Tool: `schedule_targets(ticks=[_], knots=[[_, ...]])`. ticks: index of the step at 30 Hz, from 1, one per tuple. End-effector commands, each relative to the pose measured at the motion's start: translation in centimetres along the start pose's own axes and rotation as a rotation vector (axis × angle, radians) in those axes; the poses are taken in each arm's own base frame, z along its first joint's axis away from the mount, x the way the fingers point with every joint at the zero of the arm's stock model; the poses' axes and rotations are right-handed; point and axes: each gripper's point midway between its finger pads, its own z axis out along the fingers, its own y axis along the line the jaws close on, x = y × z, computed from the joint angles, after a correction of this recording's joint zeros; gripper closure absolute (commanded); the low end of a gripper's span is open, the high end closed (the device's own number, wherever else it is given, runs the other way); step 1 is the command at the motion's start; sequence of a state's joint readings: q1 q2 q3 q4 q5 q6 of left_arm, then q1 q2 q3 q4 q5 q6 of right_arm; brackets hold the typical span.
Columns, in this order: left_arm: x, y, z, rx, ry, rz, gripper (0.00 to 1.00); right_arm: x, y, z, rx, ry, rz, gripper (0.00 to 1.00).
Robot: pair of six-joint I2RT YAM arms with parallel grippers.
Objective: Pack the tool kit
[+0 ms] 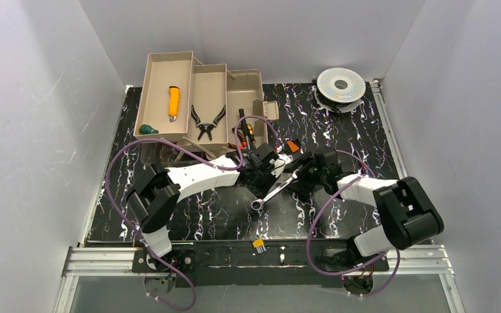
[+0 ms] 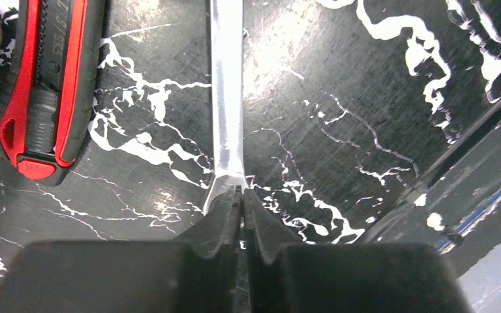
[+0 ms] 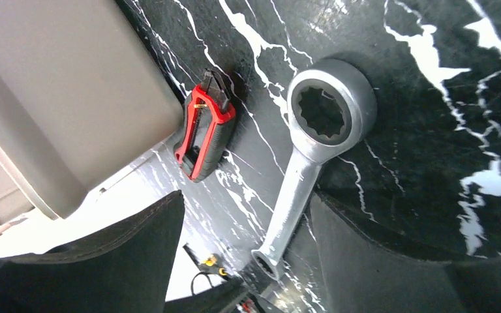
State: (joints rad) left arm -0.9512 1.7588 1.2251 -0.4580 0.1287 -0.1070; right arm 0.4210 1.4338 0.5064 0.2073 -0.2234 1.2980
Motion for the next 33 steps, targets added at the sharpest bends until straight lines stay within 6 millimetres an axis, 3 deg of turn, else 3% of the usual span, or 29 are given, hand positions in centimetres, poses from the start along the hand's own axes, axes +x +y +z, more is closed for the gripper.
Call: schedule_targets(ticks=[1,7,11,14,17,20,24,28,33], knots=[[-1.1,-0.9,-2.7,0.032,-0.064,0.022,1.00,1.1,-0.3,0.8,0.000,0.031,0.065,0.23],[-0.9,-0.3,-2.5,-0.005,-0.064,-0.007,0.97,0.9,-1.5,0.4,0.049,-0.016,0.076,0.29],[0.7,1.3,-1.1,-0.080,-0.030,-0.022,0.48,0.1,-2.4,-0.6,0.102,-0.076,0.039,0.28],[2.0,1.9,-0.1,-0.106,0.020,-0.027,0.31,-0.4,-2.7,-1.3,0.133,-0.108,0.013,0.27],[3.0,1.9,0.3,-0.107,0.044,-0.045,0.23,-0.6,-2.9,-1.9,0.138,-0.128,-0.001,0.27],[3.6,1.9,0.5,-0.100,0.038,-0.043,0.20,-0.7,-2.9,-2.1,0.129,-0.139,-0.008,0.27],[5.0,1.5,1.3,-0.092,0.070,-0.017,0.25,-0.7,-2.8,-2.2,0.125,-0.138,-0.006,0.27],[6.4,1.8,2.1,-0.218,0.069,0.082,0.27,-0.5,-3.0,-2.2,0.128,-0.133,-0.006,0.27],[7.2,2.3,3.4,-0.257,0.076,0.105,0.53,-0.1,-3.2,-1.8,0.126,-0.107,0.005,0.28]])
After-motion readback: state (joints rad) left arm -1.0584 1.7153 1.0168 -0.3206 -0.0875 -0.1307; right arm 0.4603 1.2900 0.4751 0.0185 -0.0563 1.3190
